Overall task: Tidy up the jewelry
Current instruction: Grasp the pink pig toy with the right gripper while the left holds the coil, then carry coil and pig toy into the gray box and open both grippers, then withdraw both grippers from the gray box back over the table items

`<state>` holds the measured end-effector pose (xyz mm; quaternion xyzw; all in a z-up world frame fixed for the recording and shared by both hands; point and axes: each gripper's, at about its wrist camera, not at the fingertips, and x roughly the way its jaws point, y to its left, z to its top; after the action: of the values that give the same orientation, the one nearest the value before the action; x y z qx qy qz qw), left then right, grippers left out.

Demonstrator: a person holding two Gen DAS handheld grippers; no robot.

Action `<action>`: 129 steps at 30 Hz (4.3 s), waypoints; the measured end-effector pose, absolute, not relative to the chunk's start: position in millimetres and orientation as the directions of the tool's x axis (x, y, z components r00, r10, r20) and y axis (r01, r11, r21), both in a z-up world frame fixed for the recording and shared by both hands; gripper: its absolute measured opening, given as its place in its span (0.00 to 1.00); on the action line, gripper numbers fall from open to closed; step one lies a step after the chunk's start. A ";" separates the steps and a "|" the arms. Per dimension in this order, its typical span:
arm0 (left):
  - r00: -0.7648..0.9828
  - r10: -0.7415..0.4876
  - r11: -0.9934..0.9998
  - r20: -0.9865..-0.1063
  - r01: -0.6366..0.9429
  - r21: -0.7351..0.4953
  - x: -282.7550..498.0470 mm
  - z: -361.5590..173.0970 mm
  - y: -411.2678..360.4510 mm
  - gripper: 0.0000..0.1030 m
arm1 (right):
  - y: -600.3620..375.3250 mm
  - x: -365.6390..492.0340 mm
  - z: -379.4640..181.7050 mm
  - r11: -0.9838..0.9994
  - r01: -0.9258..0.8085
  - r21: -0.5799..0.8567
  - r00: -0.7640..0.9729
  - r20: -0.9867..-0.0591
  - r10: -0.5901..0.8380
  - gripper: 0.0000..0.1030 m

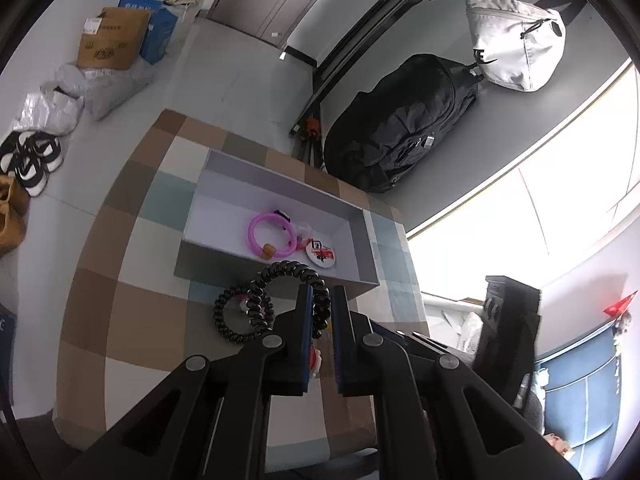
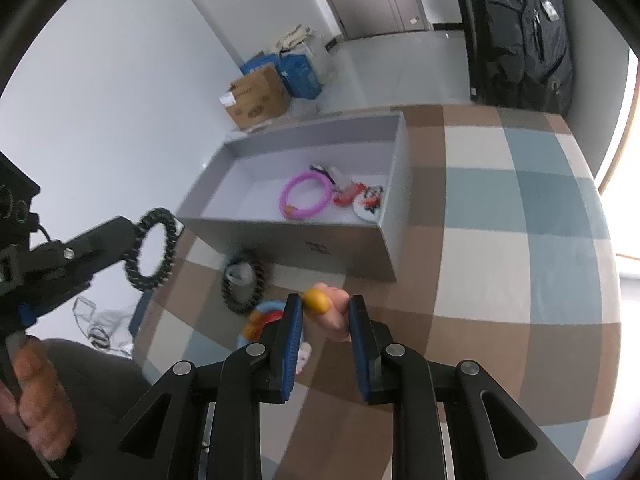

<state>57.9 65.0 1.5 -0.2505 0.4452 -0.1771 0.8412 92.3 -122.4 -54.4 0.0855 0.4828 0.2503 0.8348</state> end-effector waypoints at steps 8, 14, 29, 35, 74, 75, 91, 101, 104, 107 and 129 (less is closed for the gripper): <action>0.564 -0.504 0.817 -0.654 0.066 -0.572 65.2 3.9 65.8 0.05 | -121.9 92.7 -27.9 0.820 -0.369 0.438 0.441 -0.693 0.569 0.22; 0.578 -0.510 0.804 -0.637 0.058 -0.592 74.4 8.1 66.5 0.05 | -121.0 99.2 -12.4 0.791 -0.393 0.469 0.464 -0.642 0.610 0.22; 0.604 -0.500 0.802 -0.621 0.052 -0.595 107.1 12.4 60.2 0.05 | -119.4 141.2 -4.2 0.771 -0.368 0.520 0.476 -0.607 0.637 0.22; 0.599 -0.505 0.793 -0.621 0.039 -0.608 117.5 7.2 61.2 0.05 | -120.2 154.1 -9.2 0.770 -0.354 0.531 0.471 -0.610 0.637 0.22; 0.521 -0.510 0.787 -0.685 -0.039 -0.616 131.5 -9.7 56.4 0.55 | -148.6 154.4 -5.2 0.814 -0.285 0.506 0.549 -0.610 0.571 0.79; 0.524 -0.502 0.792 -0.688 -0.041 -0.609 130.4 -9.1 57.1 0.55 | -150.4 154.1 -6.1 0.819 -0.278 0.502 0.551 -0.615 0.564 0.84; 0.539 -0.406 0.869 -0.738 -0.024 -0.495 94.7 -6.8 57.5 0.57 | -167.0 120.4 0.1 0.857 -0.267 0.440 0.598 -0.622 0.505 1.00; 0.528 -0.357 0.909 -0.771 0.005 -0.418 70.1 -11.8 47.8 0.58 | -168.9 94.7 -1.3 0.876 -0.275 0.396 0.608 -0.635 0.477 1.00; 0.518 -0.341 0.911 -0.784 -0.022 -0.411 62.9 -18.3 55.1 0.59 | -169.5 88.4 -3.3 0.879 -0.274 0.389 0.606 -0.640 0.472 1.00; 0.492 -0.335 0.912 -0.804 -0.047 -0.408 58.3 -27.9 60.4 0.73 | -167.7 83.8 -7.7 0.881 -0.278 0.382 0.591 -0.655 0.470 1.00; 0.409 -0.213 0.969 -0.888 -0.029 -0.246 64.8 -57.2 39.7 0.73 | -152.7 72.2 -26.4 0.893 -0.311 0.326 0.529 -0.721 0.447 1.00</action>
<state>64.8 39.7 -57.2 -0.1118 0.5410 -0.0550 0.8317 72.2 -152.7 -26.4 0.0786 0.4339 0.2176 0.8708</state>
